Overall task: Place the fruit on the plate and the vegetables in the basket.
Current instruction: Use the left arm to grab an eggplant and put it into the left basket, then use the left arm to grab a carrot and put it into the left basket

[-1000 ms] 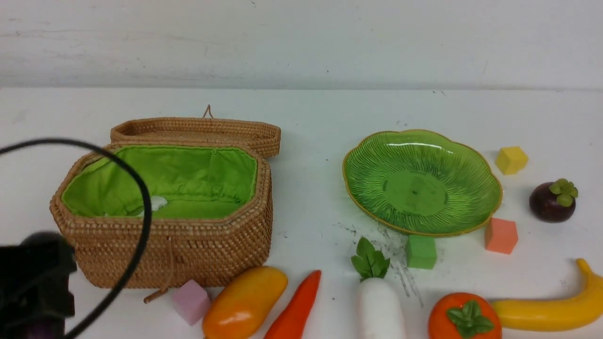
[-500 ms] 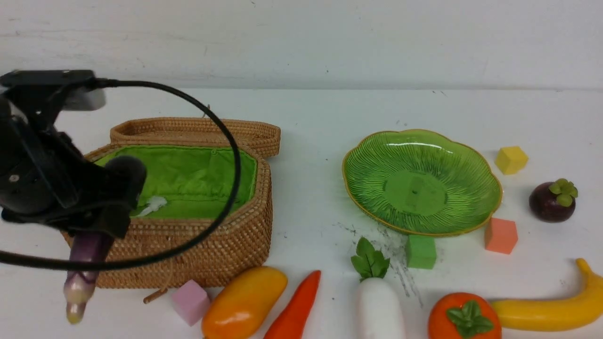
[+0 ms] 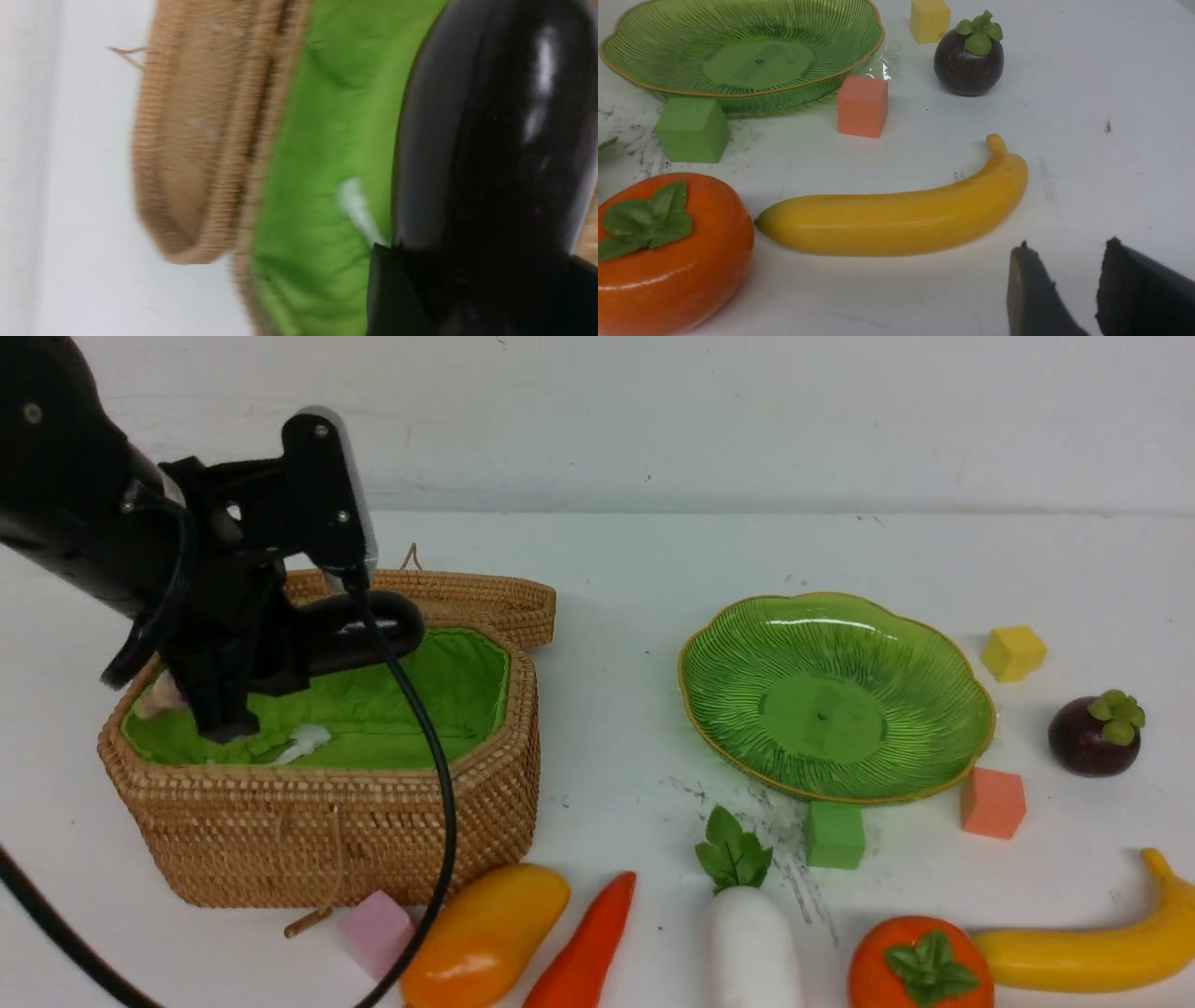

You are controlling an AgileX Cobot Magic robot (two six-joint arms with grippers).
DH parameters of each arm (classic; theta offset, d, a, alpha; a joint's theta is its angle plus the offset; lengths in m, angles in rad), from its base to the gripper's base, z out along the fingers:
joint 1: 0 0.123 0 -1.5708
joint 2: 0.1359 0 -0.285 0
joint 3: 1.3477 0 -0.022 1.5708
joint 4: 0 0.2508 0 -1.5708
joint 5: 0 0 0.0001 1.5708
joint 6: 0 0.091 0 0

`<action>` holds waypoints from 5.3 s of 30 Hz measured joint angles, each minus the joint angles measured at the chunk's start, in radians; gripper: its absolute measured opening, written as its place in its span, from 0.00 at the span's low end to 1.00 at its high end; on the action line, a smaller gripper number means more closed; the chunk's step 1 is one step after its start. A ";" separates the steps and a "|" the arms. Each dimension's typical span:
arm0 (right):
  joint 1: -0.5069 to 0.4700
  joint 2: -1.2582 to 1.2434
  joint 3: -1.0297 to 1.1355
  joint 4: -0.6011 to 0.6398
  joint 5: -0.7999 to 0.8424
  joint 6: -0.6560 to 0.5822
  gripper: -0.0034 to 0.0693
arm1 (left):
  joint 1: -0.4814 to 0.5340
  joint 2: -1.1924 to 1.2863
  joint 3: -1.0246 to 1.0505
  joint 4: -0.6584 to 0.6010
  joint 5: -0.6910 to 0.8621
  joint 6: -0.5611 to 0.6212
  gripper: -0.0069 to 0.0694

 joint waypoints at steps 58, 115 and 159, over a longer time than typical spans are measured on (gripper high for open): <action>0.000 0.000 0.000 0.000 -0.001 0.000 0.38 | -0.537 0.062 -0.005 -0.157 0.351 -1.229 0.79; 0.000 0.000 0.000 0.000 -0.001 0.000 0.38 | -0.556 0.382 -0.012 -0.093 0.116 -1.398 0.79; 0.000 0.000 0.000 -0.001 -0.001 0.000 0.38 | -0.334 0.007 -0.012 -0.174 0.226 -1.401 0.61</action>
